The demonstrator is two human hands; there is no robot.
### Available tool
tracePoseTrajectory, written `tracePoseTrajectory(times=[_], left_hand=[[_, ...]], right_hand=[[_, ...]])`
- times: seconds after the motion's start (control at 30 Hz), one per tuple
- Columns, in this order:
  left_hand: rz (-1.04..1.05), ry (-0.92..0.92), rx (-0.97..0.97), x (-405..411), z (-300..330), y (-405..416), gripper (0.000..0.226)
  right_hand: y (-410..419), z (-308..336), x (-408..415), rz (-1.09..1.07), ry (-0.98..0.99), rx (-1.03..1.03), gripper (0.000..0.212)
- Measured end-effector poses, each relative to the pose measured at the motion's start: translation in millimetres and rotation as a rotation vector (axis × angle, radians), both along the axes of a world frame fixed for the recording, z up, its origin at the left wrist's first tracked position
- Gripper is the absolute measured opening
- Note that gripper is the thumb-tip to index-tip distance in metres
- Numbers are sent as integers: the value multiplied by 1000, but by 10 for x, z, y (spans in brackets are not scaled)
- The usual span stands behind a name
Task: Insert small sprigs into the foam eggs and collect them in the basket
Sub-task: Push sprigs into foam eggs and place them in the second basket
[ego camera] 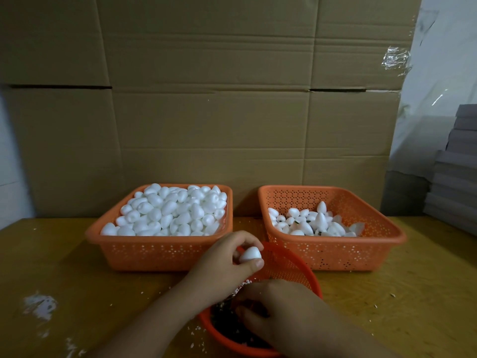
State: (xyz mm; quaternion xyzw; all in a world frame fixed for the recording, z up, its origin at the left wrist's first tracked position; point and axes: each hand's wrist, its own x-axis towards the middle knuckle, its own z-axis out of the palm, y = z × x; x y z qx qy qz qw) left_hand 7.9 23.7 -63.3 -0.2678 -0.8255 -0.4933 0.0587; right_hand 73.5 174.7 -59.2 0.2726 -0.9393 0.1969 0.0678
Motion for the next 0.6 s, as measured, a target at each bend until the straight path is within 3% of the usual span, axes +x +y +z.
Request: tracePoseTrajectory(times=[0.3,0.43,0.6], left_hand=[[-47,-28,73,4,6,17,10],[-11,15,68,17,21,26,28],[14,21,49,25,16,15,20]], right_hand=[[-7,6,-2,-7,15,11,30],[-8,8,-3,-11,-12,4,32],[-3,7,-4,-4,-13,-4,31]])
